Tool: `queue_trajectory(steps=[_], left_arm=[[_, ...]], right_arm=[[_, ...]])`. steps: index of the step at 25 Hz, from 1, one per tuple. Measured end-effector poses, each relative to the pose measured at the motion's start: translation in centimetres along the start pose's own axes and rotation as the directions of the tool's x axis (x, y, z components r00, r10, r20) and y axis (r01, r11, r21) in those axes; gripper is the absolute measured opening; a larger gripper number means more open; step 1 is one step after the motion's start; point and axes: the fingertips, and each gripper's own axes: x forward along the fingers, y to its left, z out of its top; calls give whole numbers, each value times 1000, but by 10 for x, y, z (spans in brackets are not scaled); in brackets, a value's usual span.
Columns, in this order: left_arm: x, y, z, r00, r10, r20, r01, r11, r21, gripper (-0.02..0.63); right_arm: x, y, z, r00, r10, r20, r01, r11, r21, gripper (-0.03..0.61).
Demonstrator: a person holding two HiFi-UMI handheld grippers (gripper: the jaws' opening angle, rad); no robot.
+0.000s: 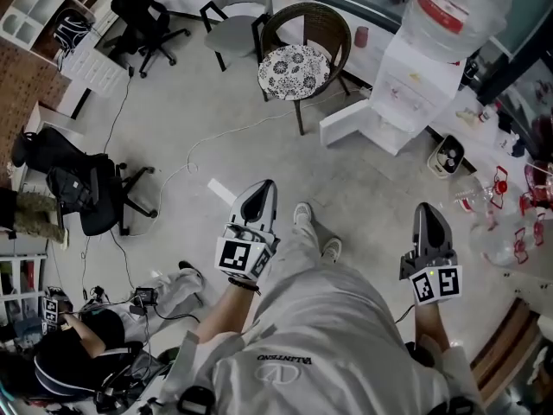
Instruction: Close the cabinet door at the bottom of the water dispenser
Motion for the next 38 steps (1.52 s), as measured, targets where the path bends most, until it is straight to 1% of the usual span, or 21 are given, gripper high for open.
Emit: queue_trajectory(steps=[7, 12, 19, 24, 28, 31, 33, 38], left_arm=[[25, 25, 4, 1000, -14, 4, 14, 1000, -4, 3], [50, 50, 3, 999, -44, -1, 44, 999, -27, 5], [101, 85, 2, 992, -123, -22, 123, 992, -36, 3], [133, 109, 6, 980, -197, -18, 196, 980, -35, 3], [153, 120, 3, 969, -247, -30, 245, 969, -37, 3], [162, 125, -3, 964, -261, -41, 259, 965, -48, 3], [166, 125, -7, 961, -273, -38, 271, 961, -57, 3], [183, 120, -25, 957, -283, -61, 279, 959, -55, 3]], right_arm=[[32, 4, 1, 1000, -6, -9, 6, 1000, -4, 17], [71, 12, 5, 1000, -8, -17, 8, 1000, -13, 17], [139, 24, 15, 1000, -23, -12, 23, 998, -52, 17], [184, 40, 22, 999, -34, 2, 34, 994, -101, 17], [212, 52, 20, 1000, -26, 8, 27, 992, -127, 17], [225, 56, 19, 1000, -20, 3, 20, 993, -116, 17], [230, 58, 18, 1000, -15, -4, 14, 992, -128, 17], [239, 48, 14, 1000, -20, -7, 19, 989, -145, 17]])
